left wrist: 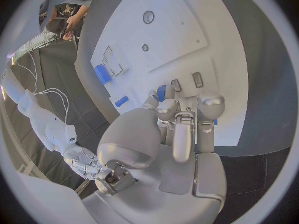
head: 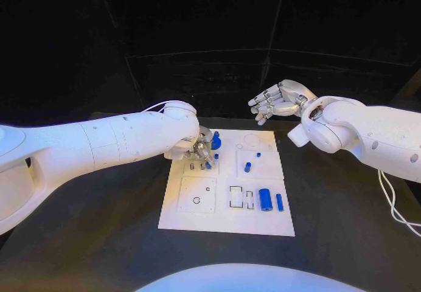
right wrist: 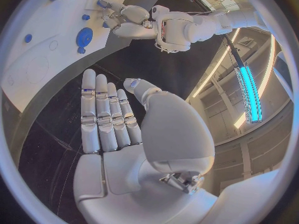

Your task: Assemble the parts on the task board

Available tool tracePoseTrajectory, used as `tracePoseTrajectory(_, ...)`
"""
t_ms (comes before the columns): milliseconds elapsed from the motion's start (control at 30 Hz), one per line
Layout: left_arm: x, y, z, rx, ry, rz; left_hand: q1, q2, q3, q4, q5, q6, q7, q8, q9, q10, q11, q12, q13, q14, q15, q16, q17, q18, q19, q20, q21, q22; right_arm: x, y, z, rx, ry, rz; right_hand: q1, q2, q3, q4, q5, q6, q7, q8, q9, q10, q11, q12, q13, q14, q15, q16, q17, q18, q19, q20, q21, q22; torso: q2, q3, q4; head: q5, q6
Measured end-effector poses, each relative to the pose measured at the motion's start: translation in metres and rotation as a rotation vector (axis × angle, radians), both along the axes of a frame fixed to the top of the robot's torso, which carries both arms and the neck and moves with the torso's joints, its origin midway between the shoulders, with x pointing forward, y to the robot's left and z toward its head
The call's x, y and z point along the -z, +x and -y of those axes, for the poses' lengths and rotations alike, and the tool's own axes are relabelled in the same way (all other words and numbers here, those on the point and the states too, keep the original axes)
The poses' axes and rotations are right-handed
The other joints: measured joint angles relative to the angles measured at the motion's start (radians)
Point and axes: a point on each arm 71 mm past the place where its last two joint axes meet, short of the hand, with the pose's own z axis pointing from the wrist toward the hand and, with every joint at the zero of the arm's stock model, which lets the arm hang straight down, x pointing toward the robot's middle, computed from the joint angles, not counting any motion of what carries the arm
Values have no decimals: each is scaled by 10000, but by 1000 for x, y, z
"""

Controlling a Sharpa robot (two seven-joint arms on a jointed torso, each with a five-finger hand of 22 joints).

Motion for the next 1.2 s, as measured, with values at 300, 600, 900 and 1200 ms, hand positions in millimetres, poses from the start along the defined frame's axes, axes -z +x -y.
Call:
tracePoseTrajectory(300,-2,0,-12,-687,-952,206,-1438,-1091,3061,-65,28,-241,-189,796,1097,-51,-51,-139,-137,4,-74,0,0,0,-36,-36,0,57,2,0,-2,-143,-114,-162,0,0,-29,-29,-112,-38,38,-21,0,-49,49,0,1,-53,21,-5,-40,0,-29,29,-45,-10,-1,3,17,-2,-4)
tracePoseTrajectory(600,-7,-8,-23,-1301,-1753,662,-2248,-1885,4999,77,27,-308,-122,1064,1568,38,-107,-139,-122,4,-74,0,0,0,-2,-70,0,166,3,0,0,-158,-223,-263,0,0,-28,-28,-152,-38,38,-21,0,-49,49,0,1,-88,57,-4,-54,1,-98,29,-95,-21,-2,18,29,47,-33)
tracePoseTrajectory(900,5,-24,-30,-1985,-2393,1061,-2458,-2095,5480,205,20,-308,-120,1191,1737,144,-142,-72,-3,4,-74,0,0,1,64,-136,66,390,3,0,5,-90,-315,-341,0,0,-28,-28,-151,-37,38,-21,0,-49,49,0,1,-88,57,-4,-64,0,-97,29,-95,-20,-23,24,59,93,-104)
tracePoseTrajectory(1200,23,-38,-40,-2583,-2723,1666,-2527,-2244,5831,238,18,-340,-150,1268,1860,218,-144,67,99,4,-73,0,0,-155,148,-147,172,564,4,0,8,-52,-359,-366,0,0,-28,-28,-151,-37,38,-21,0,-49,48,0,1,-87,57,-4,-63,0,-97,29,-95,-28,-54,35,146,45,-173)
